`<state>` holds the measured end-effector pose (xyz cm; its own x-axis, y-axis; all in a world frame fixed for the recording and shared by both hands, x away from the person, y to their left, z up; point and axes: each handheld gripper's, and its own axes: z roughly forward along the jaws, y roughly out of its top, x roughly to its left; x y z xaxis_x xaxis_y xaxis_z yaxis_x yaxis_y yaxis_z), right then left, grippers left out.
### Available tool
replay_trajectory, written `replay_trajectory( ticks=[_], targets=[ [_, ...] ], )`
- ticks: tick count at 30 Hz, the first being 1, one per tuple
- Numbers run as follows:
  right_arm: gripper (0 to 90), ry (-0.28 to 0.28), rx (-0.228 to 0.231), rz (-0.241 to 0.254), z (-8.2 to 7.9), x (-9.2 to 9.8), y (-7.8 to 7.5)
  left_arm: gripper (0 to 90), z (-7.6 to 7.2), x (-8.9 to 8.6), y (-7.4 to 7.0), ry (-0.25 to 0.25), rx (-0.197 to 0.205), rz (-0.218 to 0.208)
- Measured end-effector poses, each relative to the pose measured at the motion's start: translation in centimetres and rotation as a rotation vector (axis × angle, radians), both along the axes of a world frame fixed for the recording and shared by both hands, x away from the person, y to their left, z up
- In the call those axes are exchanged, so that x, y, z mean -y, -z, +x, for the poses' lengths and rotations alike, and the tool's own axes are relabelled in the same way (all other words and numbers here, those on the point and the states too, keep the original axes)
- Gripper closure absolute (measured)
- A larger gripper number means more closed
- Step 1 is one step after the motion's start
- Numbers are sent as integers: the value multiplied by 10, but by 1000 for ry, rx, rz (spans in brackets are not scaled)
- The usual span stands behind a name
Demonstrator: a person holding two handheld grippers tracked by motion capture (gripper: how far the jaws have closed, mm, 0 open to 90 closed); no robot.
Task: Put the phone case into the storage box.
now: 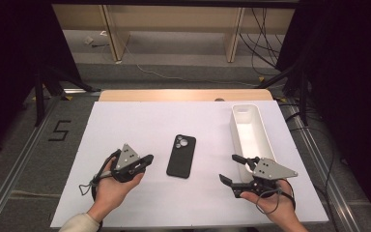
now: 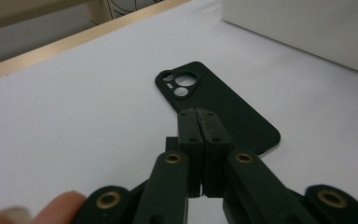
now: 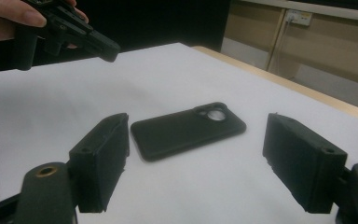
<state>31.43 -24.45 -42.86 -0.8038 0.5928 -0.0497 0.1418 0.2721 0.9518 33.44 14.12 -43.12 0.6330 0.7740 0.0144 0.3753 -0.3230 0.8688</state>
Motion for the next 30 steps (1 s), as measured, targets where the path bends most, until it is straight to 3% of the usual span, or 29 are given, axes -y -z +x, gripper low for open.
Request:
replay_trajectory(
  ticks=[11, 19, 30],
  targets=[
    [238, -2, -2, -6, 0, -2, 2, 896, 9, 33, 3, 70, -34, 23],
    [238, 3, -5, -4, -1, -1, 2, 896, 15, 59, 9, 124, -52, 65],
    [238, 5, -5, -4, -2, 0, 2, 897, 22, 56, 15, 109, -77, 86]
  ],
)
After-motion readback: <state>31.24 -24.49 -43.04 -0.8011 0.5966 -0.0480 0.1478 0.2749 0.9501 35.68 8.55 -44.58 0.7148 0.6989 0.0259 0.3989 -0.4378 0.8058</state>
